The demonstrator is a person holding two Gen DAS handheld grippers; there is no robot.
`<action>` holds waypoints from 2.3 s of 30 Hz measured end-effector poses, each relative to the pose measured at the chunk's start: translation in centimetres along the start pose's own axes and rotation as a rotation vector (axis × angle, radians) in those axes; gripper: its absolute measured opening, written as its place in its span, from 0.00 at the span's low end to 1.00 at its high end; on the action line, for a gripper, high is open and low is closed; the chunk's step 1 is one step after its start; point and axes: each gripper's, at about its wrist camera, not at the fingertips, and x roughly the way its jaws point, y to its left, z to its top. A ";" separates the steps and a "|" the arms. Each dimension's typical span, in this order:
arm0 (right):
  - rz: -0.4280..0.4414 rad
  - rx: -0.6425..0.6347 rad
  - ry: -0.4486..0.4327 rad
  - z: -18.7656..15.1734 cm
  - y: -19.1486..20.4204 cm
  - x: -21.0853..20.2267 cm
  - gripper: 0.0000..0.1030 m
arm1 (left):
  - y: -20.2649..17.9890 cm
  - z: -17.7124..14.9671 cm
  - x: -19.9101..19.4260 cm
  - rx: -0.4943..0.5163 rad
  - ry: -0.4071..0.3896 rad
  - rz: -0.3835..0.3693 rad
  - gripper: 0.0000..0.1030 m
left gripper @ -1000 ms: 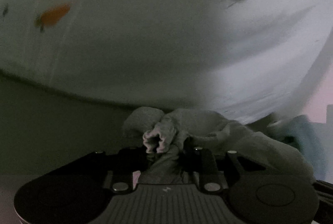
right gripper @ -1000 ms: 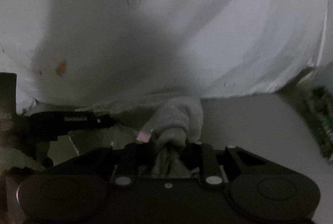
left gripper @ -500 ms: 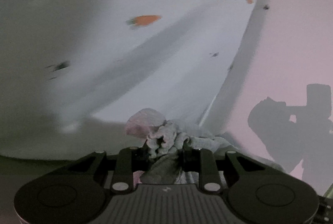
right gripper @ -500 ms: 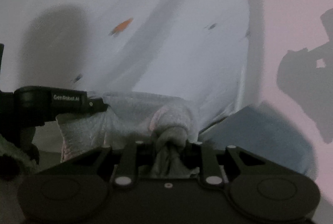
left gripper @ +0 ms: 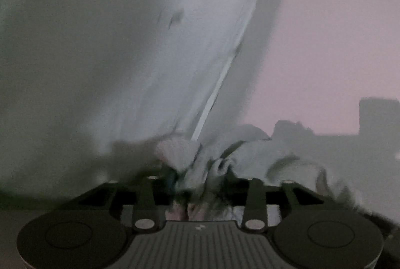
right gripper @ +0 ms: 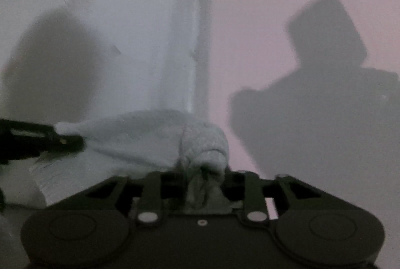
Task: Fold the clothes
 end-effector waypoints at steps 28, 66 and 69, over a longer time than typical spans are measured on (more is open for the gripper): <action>0.012 0.045 0.145 -5.3 2.7 1.0 0.98 | 3.3 0.6 -7.1 0.252 -0.050 0.143 0.95; 0.399 0.019 0.038 -11.1 38.5 -49.9 1.00 | 22.2 -12.6 -70.1 0.228 -0.139 0.457 1.00; 0.373 0.026 0.113 -11.4 38.8 -51.1 1.00 | 22.7 -14.1 -71.4 0.163 -0.068 0.444 1.00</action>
